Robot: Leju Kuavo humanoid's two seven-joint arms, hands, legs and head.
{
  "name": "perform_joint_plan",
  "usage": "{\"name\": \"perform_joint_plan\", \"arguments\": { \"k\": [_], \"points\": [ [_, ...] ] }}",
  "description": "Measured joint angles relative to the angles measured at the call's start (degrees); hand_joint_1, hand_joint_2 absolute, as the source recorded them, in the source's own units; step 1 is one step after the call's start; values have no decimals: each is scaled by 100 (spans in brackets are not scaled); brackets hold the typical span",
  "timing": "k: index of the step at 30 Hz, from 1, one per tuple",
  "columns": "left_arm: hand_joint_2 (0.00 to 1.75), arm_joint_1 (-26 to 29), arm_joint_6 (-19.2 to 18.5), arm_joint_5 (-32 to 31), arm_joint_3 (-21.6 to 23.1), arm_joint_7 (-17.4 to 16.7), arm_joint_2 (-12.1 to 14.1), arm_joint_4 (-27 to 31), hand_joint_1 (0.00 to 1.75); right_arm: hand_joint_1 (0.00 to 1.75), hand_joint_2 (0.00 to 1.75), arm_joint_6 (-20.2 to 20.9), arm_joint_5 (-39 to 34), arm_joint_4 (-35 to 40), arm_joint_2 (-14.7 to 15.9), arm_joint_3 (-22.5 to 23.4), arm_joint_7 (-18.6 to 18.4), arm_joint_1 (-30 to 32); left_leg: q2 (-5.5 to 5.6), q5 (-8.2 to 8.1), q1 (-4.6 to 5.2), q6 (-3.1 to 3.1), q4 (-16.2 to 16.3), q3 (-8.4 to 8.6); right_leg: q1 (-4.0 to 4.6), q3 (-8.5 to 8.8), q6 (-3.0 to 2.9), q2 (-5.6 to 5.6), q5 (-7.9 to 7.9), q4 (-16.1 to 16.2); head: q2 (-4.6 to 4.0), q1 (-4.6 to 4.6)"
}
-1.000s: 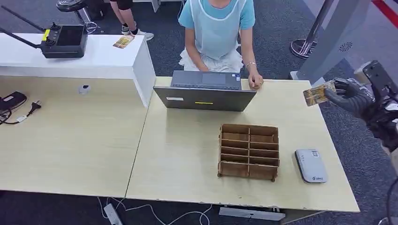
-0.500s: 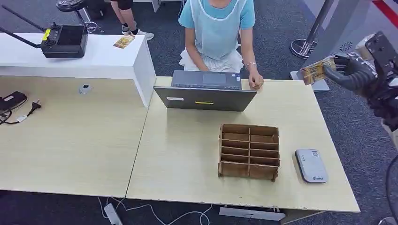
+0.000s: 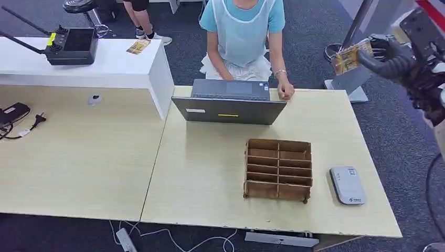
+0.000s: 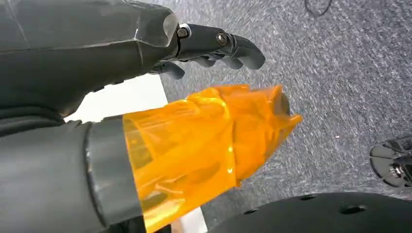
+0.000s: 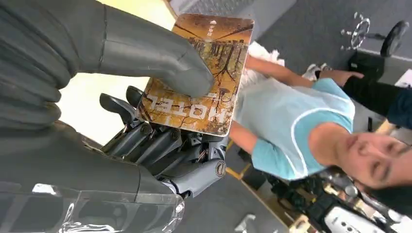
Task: Pass the card to the sensor for recognition and then transmit it.
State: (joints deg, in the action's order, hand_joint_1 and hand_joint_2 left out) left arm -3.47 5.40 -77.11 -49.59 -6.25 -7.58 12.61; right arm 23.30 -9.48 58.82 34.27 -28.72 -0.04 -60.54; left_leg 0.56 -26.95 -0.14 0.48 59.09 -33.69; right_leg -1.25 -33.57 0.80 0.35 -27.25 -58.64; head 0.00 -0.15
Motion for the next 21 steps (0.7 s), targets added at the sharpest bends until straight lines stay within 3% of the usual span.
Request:
{"name": "perform_joint_plan", "arguments": {
  "k": [13, 21],
  "points": [
    [0, -2, 46, 31, -151, -33, -61, 0, 0, 175, 175, -59, 93, -291, -194, -315, -15, -432, 4, 0, 1, 0, 0, -2, 0, 0, 0, 3, 0, 2, 0, 2],
    [0, -1, 81, 55, -190, -116, -68, 0, 0, 175, 175, -483, 862, -258, -321, -516, -100, -586, 2, 0, -1, 0, 0, 0, 1, 0, 1, 1, 1, 0, 0, 0]
  ]
}}
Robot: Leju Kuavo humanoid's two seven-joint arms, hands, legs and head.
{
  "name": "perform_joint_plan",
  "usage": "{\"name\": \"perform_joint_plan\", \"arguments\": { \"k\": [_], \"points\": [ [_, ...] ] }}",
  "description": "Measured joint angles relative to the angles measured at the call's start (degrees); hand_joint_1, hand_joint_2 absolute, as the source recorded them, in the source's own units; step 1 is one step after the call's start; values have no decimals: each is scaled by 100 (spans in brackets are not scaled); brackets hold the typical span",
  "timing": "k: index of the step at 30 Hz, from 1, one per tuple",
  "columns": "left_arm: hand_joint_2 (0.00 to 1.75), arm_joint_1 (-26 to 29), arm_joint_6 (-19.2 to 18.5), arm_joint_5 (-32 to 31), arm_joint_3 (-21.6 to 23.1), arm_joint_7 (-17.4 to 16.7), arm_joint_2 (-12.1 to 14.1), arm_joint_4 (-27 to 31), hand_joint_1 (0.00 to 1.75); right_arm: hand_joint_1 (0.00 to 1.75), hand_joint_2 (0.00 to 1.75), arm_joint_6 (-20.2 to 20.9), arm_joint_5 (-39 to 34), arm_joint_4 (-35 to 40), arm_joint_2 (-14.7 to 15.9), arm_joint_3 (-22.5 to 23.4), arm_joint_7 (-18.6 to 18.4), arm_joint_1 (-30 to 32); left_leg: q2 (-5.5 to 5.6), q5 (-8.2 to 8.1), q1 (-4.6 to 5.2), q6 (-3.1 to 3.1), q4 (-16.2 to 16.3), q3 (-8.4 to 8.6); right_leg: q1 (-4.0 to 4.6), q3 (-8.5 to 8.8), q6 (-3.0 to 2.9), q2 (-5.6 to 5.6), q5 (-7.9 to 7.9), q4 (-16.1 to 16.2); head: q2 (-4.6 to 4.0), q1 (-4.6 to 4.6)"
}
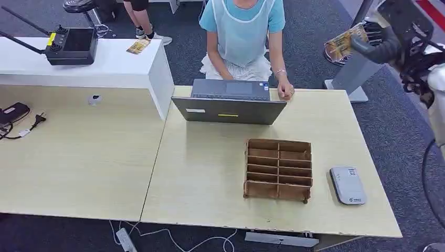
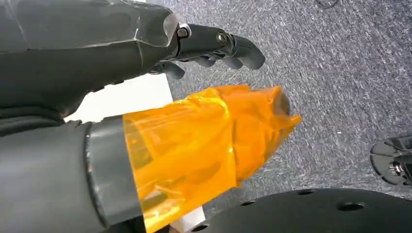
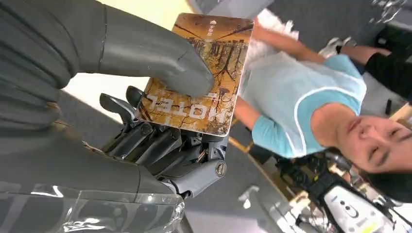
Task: Pass the card to the sensor for recognition and then transmit it.
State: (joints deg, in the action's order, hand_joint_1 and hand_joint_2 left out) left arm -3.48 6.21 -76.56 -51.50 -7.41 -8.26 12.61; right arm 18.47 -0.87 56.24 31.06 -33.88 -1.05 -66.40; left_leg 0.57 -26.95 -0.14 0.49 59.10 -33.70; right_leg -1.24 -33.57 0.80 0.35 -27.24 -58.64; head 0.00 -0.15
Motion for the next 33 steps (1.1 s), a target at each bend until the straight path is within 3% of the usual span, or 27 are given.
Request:
{"name": "perform_joint_plan", "arguments": {
  "k": [5, 9, 25, 33],
  "points": [
    [0, -7, 2, 39, -50, -74, 0, 0, 0, 175, 175, -658, 1091, 276, -263, -221, -114, -95, -5, 0, -1, 1, 0, 3, 1, 0, -1, -6, 0, -2, 0, 0],
    [0, -18, 0, 24, -83, -103, -7, 0, 0, 175, 175, -1169, 2424, 391, -649, -395, -127, -185, -8, 2, -2, 3, -1, 5, 2, -2, -1, -11, 0, -3, 0, 0],
    [0, -38, -4, -159, -81, -116, -22, 0, 0, 175, 175, -1436, 3979, 321, -1368, -636, -87, -318, -2, 3, -2, 4, 0, 2, 1, 0, -1, -4, 1, 0, 0, 2],
    [0, -37, -9, -164, -79, -116, -24, 0, 0, 175, 175, -1453, 4117, 214, -1565, -664, -74, -321, -1, 3, -3, 5, -1, 2, 3, 0, -1, -2, 0, -1, 0, 2]
  ]
}}
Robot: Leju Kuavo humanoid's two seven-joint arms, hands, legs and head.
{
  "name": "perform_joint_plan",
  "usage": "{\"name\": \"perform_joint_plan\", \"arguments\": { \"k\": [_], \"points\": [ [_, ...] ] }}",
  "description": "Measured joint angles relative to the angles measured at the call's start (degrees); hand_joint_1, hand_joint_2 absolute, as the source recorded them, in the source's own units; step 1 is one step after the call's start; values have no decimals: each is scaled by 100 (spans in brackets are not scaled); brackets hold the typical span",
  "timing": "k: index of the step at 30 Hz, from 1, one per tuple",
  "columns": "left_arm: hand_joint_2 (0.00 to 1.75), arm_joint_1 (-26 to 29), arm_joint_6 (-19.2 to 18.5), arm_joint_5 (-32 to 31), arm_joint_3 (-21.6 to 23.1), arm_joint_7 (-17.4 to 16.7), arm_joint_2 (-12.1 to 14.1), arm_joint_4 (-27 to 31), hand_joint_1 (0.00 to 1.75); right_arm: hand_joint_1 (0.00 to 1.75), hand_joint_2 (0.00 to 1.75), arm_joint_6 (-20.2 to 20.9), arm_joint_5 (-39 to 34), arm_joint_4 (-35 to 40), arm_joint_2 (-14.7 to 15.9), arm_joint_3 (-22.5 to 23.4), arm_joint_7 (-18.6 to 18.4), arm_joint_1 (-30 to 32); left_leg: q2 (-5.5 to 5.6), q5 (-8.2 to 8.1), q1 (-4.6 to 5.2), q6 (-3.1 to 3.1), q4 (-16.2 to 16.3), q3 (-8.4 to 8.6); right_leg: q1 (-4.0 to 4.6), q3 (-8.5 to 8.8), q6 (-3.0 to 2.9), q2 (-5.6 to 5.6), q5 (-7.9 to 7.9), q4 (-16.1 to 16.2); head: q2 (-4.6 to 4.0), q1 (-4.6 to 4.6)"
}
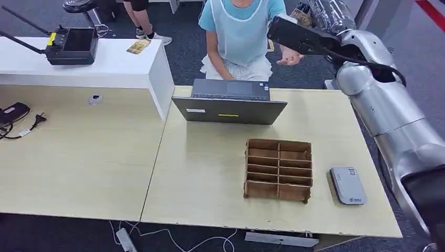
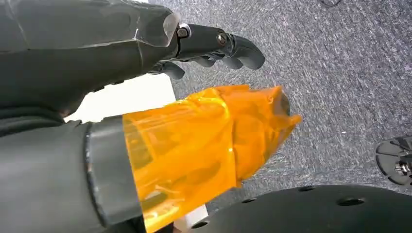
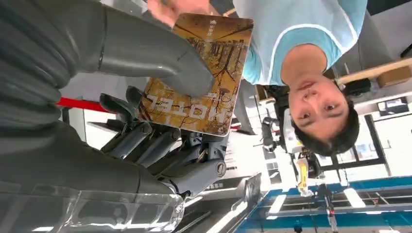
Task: Pass the card to the sensor for recognition and then transmit it.
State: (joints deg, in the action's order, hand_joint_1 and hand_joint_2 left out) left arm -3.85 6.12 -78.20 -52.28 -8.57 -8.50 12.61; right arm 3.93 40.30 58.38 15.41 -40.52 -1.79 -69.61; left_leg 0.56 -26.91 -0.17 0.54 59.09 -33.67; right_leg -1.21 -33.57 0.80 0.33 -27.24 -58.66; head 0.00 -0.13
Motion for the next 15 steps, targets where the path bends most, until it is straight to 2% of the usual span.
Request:
{"name": "perform_joint_plan", "arguments": {
  "k": [3, 7, 15],
  "points": [
    [0, 0, 0, 0, 0, -2, 0, -2, 0, 175, 175, -7, 70, -24, -26, 0, 0, -1, 1, 0, 1, 0, 0, -1, -1, 0, 0, 0, 0, 0, 0, 0],
    [0, -1, -7, -53, 9, 0, 2, -2, 0, 175, 175, -90, 516, -162, -127, -24, -66, -44, 0, 0, 1, 0, 0, -1, -1, 0, 0, 0, 0, 1, 0, 0],
    [0, -3, -9, -68, 50, 9, -4, -2, 0, 175, 175, -229, 1226, -823, -419, -155, -262, -308, 0, 0, 0, 0, 0, 0, 0, 0, 0, 0, 0, 0, 0, 0]
  ]
}}
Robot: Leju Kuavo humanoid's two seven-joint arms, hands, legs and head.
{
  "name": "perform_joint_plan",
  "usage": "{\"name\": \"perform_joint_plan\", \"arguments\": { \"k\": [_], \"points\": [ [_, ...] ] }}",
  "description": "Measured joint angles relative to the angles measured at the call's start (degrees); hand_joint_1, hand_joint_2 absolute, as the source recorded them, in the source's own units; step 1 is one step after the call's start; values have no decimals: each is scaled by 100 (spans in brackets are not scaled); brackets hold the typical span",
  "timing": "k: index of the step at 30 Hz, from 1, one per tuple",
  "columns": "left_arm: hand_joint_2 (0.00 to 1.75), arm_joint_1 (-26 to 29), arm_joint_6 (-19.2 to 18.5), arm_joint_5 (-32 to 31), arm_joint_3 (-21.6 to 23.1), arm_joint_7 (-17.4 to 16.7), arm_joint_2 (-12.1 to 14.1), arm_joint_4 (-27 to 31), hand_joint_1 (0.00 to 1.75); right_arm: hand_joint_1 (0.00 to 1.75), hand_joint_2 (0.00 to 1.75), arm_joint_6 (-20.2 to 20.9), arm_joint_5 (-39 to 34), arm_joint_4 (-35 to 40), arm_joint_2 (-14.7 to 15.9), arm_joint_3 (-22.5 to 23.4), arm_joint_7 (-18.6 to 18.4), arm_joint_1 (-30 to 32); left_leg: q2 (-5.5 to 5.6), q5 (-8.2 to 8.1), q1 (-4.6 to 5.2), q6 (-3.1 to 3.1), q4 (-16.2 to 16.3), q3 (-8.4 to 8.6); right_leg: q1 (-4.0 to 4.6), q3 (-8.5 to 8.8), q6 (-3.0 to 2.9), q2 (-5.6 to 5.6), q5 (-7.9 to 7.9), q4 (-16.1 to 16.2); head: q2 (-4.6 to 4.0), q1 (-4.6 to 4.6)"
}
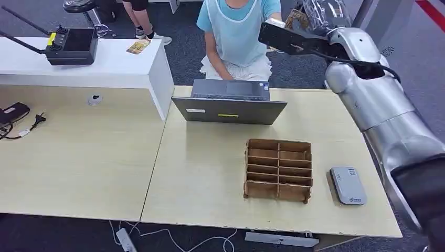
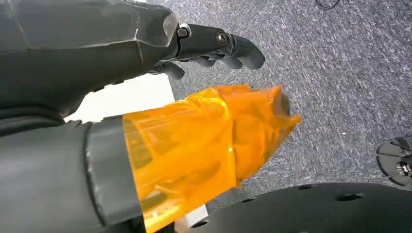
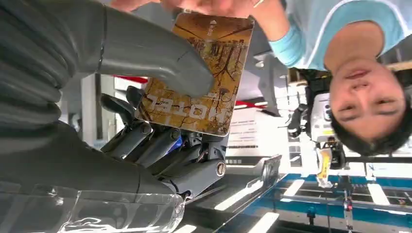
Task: Pass the card to the sensor for recognition and then transmit it.
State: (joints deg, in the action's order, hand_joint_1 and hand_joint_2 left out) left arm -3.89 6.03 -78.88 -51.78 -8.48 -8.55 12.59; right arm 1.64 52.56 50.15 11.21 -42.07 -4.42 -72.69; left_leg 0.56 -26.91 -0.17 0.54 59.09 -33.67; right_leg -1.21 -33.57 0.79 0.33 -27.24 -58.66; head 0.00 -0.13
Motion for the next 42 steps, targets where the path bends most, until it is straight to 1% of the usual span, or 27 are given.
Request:
{"name": "perform_joint_plan", "arguments": {
  "k": [6, 11, 12, 13, 14, 15, 22, 27, 35, 39, 42],
  "points": [
    [0, -1, 0, -39, 33, 20, -13, 0, 0, 175, 175, -145, 381, -602, -144, -42, -44, -186, 1, 0, 0, 0, 0, 0, 0, 0, 0, 1, 0, 0, 0, 0],
    [0, 0, -2, -39, 52, 48, -17, 0, 0, 175, 175, -284, 540, -912, -158, -29, -57, -246, 2, 0, 1, 0, 0, -1, -1, 0, 0, 2, 0, 1, 0, 0],
    [0, -1, -2, -37, 52, 50, -17, 0, 0, 154, 175, -295, 580, -954, -158, -29, -57, -250, 2, 0, 1, 0, 0, 0, -1, 0, 0, 1, 0, 1, 0, 0],
    [0, 0, -2, -33, 52, 52, -17, 0, 0, 120, 175, -298, 595, -982, -158, -29, -57, -252, 1, 0, 1, 0, 0, 0, -2, 0, 0, 1, 0, 1, 0, 0],
    [0, 0, -4, -33, 52, 52, -17, 0, 0, 44, 175, -302, 632, -1006, -158, -29, -57, -251, 1, 0, 1, 0, 0, 0, -2, 0, 0, 1, 0, 2, 0, 0],
    [0, 0, -9, -33, 52, 52, -17, 0, 0, 0, 175, -306, 658, -1032, -158, -29, -57, -252, 1, 0, 1, 0, 0, 0, -1, 0, 0, 1, 0, 1, 0, 0],
    [0, 0, -9, -37, 52, 55, -20, 0, 0, 0, 175, -359, 649, -1148, -158, 13, -94, -247, 1, 0, 0, 0, 0, 1, -1, -1, 0, 0, 0, 1, 0, 0],
    [0, 1, -9, -50, 55, 55, -28, 0, 0, 0, 175, -733, 293, -1078, -153, 359, -72, -159, 1, 0, 0, 0, 0, 1, -1, -3, 0, 0, 0, 1, 0, 0],
    [0, 2, 4, -76, 79, 55, -37, 0, 0, 0, 175, -1023, -4, -619, -94, 942, 90, 70, -1, 0, 1, 0, 0, 1, -1, -3, 0, -1, 0, 2, 0, 0],
    [0, 4, 18, -28, 76, 55, -37, 0, 0, 0, 175, -1082, -667, -256, -79, 1334, 313, 290, -1, 0, 1, 0, 0, 1, -1, -3, 0, -1, 0, 2, 0, 0],
    [0, 5, 35, 26, 76, 55, -37, 0, 0, 0, 175, -881, -1469, 135, -79, 1718, 400, 564, 1, 0, 0, 0, 0, 1, 0, -2, 0, 0, 0, 2, 0, 2]
  ]
}}
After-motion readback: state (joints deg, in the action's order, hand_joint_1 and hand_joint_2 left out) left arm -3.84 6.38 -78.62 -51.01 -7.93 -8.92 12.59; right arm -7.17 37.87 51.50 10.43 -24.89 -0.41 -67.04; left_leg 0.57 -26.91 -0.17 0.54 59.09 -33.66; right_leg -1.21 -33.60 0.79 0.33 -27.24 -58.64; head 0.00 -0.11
